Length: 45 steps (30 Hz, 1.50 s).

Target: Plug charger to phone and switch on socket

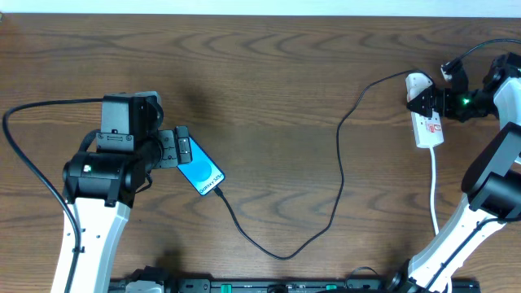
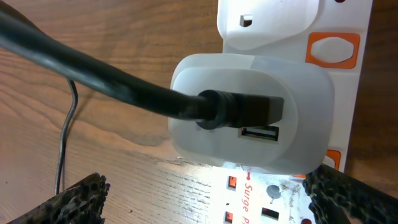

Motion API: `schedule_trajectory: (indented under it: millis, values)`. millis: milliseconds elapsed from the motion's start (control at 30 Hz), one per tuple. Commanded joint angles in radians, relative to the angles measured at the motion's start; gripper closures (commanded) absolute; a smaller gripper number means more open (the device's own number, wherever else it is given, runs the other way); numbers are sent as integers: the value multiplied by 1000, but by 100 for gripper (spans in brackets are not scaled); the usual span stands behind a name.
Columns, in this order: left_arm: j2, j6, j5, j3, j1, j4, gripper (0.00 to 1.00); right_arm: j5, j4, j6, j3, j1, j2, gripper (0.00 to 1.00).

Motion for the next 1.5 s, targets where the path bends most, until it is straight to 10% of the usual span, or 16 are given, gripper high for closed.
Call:
schedule_trajectory:
  millis: [0, 1467]
  values:
    - [0, 16, -13, 16, -3, -3, 5, -65, -9, 11, -7, 13, 23, 1]
    - [0, 16, -13, 16, -3, -3, 4, -57, 23, 23, -7, 21, 23, 1]
